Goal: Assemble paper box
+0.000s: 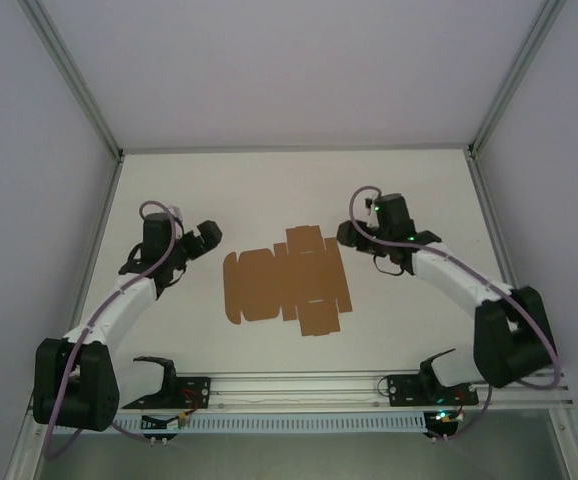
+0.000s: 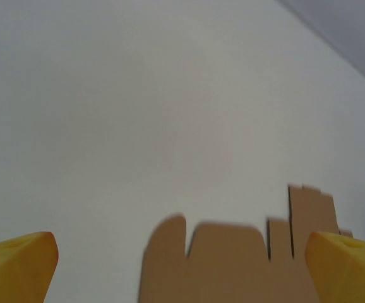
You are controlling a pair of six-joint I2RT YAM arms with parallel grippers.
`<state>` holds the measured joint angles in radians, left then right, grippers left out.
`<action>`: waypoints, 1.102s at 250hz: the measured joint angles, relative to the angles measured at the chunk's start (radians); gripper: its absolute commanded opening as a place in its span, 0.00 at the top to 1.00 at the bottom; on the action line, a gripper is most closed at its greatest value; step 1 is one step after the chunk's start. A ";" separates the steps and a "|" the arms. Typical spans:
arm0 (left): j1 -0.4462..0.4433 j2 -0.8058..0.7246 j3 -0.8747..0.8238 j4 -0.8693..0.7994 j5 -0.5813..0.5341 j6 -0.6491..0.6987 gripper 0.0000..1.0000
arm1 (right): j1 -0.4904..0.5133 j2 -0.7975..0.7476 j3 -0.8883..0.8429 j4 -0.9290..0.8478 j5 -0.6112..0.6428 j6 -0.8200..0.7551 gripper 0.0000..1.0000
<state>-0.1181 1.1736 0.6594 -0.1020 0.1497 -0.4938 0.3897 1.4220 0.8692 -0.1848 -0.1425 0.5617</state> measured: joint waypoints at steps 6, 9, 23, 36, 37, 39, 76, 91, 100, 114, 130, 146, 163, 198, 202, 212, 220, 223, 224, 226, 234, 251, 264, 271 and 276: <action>-0.006 0.006 -0.006 -0.006 0.016 -0.011 0.00 | 0.004 0.026 0.000 -0.006 -0.020 0.016 0.52; -0.008 0.008 -0.009 -0.008 0.023 -0.015 0.00 | 0.006 0.038 0.000 -0.008 -0.029 0.023 0.53; -0.018 0.020 -0.026 -0.009 0.053 -0.037 0.00 | 0.013 0.090 0.000 -0.008 -0.071 0.052 0.58; -0.025 0.031 -0.049 0.001 0.080 -0.062 0.00 | 0.018 0.134 0.001 -0.003 -0.108 0.077 0.63; -0.026 0.031 -0.050 0.002 0.083 -0.064 0.00 | 0.018 0.137 0.001 -0.003 -0.109 0.079 0.64; -0.026 0.034 -0.055 0.003 0.089 -0.068 0.00 | 0.018 0.142 0.002 -0.002 -0.113 0.082 0.64; -0.051 0.118 -0.070 0.006 0.138 -0.107 0.00 | 0.021 0.243 0.027 0.013 -0.182 0.120 0.67; -0.067 0.162 -0.068 0.005 0.148 -0.114 0.00 | 0.021 0.273 0.040 0.016 -0.193 0.133 0.69; -0.073 0.190 -0.066 0.004 0.155 -0.117 0.00 | 0.021 0.288 0.045 0.021 -0.195 0.138 0.70; -0.082 0.227 -0.056 0.005 0.159 -0.117 0.00 | 0.021 0.306 0.047 0.026 -0.188 0.146 0.70; -0.082 0.238 -0.040 0.000 0.168 -0.124 0.00 | 0.021 0.322 0.047 0.013 -0.154 0.152 0.71; -0.087 0.254 -0.030 -0.001 0.167 -0.124 0.00 | 0.021 0.330 0.048 -0.005 -0.126 0.158 0.73; -0.092 0.265 -0.020 -0.004 0.167 -0.124 0.00 | 0.022 0.330 0.049 -0.012 -0.100 0.165 0.76; -0.098 0.285 -0.005 -0.006 0.171 -0.123 0.00 | 0.023 0.321 0.017 0.025 -0.089 0.196 0.78; -0.098 0.286 -0.005 -0.005 0.174 -0.123 0.00 | 0.023 0.318 0.010 0.035 -0.089 0.201 0.78; -0.098 0.288 -0.004 -0.002 0.180 -0.123 0.01 | 0.023 0.313 -0.002 0.051 -0.088 0.212 0.78; -0.099 0.290 -0.003 0.002 0.183 -0.123 0.01 | 0.023 0.311 -0.010 0.060 -0.089 0.222 0.79; -0.099 0.291 -0.003 0.003 0.185 -0.123 0.00 | 0.023 0.311 -0.012 0.063 -0.089 0.227 0.80; -0.100 0.291 -0.003 0.003 0.185 -0.123 0.00 | 0.023 0.311 -0.013 0.064 -0.089 0.229 0.80; -0.100 0.291 -0.003 0.003 0.187 -0.122 0.00 | 0.023 0.310 -0.014 0.066 -0.089 0.231 0.80; -0.103 0.291 -0.002 0.005 0.190 -0.121 0.00 | 0.023 0.309 -0.020 0.073 -0.090 0.241 0.80; -0.112 0.295 -0.002 0.024 0.201 -0.119 0.00 | 0.023 0.304 -0.032 0.089 -0.090 0.255 0.80; -0.120 0.304 -0.002 0.045 0.217 -0.115 0.01 | 0.022 0.301 -0.039 0.100 -0.089 0.266 0.79; -0.122 0.307 -0.002 0.052 0.224 -0.113 0.01 | 0.021 0.300 -0.040 0.103 -0.089 0.269 0.79; -0.123 0.310 -0.002 0.057 0.233 -0.112 0.01 | 0.020 0.299 -0.042 0.105 -0.090 0.269 0.79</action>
<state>-0.2409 1.4834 0.6579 -0.0448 0.3828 -0.6056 0.4099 1.7214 0.8276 -0.0795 -0.2321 0.8310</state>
